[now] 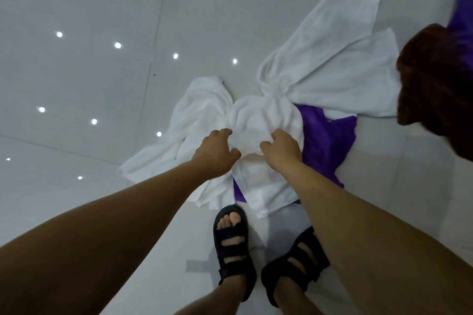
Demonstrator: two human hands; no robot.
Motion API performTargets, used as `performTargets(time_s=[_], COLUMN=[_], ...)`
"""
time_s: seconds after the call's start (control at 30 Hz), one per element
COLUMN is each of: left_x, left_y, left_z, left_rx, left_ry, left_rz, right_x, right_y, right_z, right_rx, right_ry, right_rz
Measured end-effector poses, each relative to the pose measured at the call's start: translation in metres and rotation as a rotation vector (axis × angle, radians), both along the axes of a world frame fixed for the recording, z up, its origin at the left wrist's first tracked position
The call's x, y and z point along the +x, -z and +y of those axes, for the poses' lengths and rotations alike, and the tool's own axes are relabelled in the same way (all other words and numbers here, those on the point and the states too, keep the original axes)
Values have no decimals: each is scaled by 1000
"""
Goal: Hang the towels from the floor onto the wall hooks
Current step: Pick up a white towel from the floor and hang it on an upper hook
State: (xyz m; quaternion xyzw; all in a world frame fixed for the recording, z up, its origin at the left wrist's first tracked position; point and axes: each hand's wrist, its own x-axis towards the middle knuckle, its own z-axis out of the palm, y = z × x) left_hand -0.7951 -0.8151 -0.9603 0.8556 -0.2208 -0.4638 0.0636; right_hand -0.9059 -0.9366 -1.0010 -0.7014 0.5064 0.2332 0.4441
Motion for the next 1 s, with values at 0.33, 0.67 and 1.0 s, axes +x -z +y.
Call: performTargets(time_s=[0.33,0.67,1.0], left_x=[-27,-51,-134], left_y=[-211,-484,-707], left_z=[-76,-195,-257], left_rx=[-317,-536,-854], left_ry=[224,467,349], left_rz=[193,118,400], right_x=[-51,-107,-190], right_y=[-253,-534,-734], right_z=[-57,-153,-165], right_rx=[134,-232,-395], right_ry=[586,667,761], right_rz=[-384,-657,-954])
